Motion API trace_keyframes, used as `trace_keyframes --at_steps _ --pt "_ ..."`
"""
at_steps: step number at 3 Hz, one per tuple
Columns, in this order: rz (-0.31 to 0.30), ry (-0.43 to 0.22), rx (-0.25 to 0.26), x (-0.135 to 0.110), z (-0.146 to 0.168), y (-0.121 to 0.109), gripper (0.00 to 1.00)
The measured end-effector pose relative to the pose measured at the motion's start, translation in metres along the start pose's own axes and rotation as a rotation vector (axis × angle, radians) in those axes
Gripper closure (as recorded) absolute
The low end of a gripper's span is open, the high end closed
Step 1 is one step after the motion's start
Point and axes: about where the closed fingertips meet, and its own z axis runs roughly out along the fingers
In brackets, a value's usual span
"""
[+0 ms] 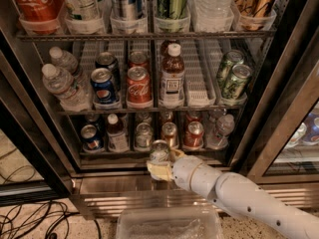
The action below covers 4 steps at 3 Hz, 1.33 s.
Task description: Pick 7up can from bottom shelf of fridge
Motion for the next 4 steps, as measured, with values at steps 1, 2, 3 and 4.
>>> trace_keyframes --at_steps 1,2,3,4 --pt "-0.011 0.056 -0.112 0.005 -0.010 0.014 1.00" --pt "-0.060 0.122 -0.248 0.010 -0.016 0.036 1.00" --pt "-0.128 0.170 -0.402 0.012 -0.031 0.073 1.00" --pt "-0.151 0.148 -0.475 0.007 -0.044 0.100 1.00"
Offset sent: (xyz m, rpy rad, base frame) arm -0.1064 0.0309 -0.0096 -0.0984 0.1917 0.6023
